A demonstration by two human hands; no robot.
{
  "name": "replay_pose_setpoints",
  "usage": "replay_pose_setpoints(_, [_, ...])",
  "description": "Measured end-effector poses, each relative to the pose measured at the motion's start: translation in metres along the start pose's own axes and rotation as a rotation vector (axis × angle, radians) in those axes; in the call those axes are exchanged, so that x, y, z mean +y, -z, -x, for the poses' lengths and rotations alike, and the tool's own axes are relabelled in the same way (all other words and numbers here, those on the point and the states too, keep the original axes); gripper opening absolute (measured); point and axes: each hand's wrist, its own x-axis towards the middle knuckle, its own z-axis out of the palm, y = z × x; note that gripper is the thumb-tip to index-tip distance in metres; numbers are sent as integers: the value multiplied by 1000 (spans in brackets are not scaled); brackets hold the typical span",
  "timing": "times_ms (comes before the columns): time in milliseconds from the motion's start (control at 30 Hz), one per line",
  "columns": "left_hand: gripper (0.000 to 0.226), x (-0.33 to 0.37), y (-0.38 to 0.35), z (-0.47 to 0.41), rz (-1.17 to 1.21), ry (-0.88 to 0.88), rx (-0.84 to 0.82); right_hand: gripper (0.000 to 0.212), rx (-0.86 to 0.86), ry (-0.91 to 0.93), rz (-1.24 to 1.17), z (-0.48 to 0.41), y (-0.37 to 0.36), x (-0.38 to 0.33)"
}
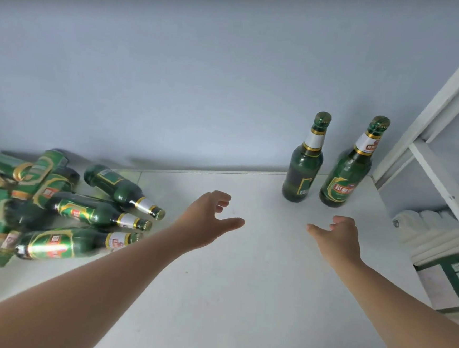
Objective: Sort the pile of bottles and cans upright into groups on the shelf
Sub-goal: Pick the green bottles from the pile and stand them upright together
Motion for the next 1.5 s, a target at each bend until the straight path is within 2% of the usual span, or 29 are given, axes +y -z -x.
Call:
replay_pose_setpoints(167, [61,-49,23,55,37,36,19,68,-135,108,53,59,-60,-33])
replay_pose_setpoints(400, [58,-118,72,103,6,68,67,38,-374,385,251,130,-143,-90])
replay_pose_setpoints(533, [58,-164,118,118,-65,103,125,31,-482,386,274,161,-185,-112])
replay_pose_setpoints(600, [62,-187,143,121,-195,118,162,28,-520,373,283,176,-202,-121])
replay_pose_setpoints(667, [68,-209,165,120,-348,137,166,30,-541,339,283,185,-220,-128])
replay_pose_setpoints(800, [79,-239,189,109,-551,155,105,45,-570,126,160,190,-246,-143])
replay_pose_setpoints(900, [86,-248,192,99,-713,106,12,39,-557,-100,-30,185,-263,-150])
replay_pose_setpoints(1067, [83,-267,201,87,-886,73,-111,28,-534,-338,-271,188,-288,-162])
replay_pose_setpoints(1300, [73,-280,196,78,-982,-23,-122,37,-503,-457,-440,190,-297,-165])
replay_pose_setpoints(1500, [67,-287,200,81,-966,-93,-98,18,-513,-437,-569,201,-291,-168])
